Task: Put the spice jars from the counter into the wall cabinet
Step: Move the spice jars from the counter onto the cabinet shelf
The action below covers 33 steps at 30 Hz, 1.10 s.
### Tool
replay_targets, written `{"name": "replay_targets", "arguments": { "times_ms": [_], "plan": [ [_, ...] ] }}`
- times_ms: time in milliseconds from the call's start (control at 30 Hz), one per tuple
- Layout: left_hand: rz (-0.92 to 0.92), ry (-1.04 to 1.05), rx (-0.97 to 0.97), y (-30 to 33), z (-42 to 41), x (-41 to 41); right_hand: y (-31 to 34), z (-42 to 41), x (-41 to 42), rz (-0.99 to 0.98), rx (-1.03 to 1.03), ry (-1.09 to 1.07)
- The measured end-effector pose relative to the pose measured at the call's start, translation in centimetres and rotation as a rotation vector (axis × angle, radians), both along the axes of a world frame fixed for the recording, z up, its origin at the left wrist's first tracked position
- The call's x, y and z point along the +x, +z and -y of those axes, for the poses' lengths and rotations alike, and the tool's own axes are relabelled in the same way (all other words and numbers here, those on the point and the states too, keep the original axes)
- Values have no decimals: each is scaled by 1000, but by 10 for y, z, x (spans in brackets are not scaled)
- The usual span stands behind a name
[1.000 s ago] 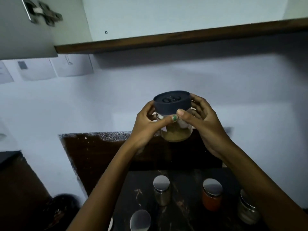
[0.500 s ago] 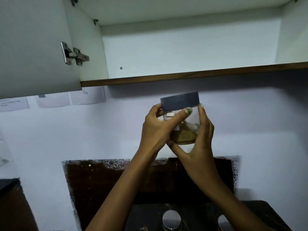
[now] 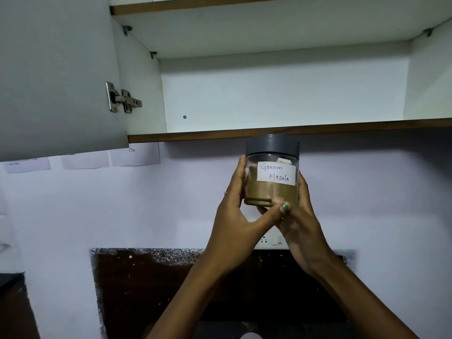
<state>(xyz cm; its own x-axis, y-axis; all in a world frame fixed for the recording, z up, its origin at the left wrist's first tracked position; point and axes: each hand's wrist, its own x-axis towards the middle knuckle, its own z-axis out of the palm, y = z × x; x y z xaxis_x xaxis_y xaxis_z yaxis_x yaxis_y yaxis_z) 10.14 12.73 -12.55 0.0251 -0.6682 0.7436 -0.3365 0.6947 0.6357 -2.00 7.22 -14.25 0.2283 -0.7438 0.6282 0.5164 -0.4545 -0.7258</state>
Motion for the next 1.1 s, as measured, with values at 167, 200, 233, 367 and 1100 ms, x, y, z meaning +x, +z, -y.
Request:
{"name": "replay_targets", "arguments": {
  "times_ms": [167, 200, 233, 367, 1100],
  "plan": [
    [28, 3, -14, -3, -3, 1, 0, 2, 6, -44, -20, -9],
    [28, 4, -8, -4, -3, 2, 0, 2, 6, -55, -28, -16],
    [27, 7, -6, -5, -2, 3, 1, 2, 7, -63, -34, -21],
    [27, 23, -17, -6, -2, 7, 7, 0, 11, -145, -80, -83],
    [88, 637, -124, 117, 66, 148, 148, 65, 171, -729, -652, -676]
  ]
}}
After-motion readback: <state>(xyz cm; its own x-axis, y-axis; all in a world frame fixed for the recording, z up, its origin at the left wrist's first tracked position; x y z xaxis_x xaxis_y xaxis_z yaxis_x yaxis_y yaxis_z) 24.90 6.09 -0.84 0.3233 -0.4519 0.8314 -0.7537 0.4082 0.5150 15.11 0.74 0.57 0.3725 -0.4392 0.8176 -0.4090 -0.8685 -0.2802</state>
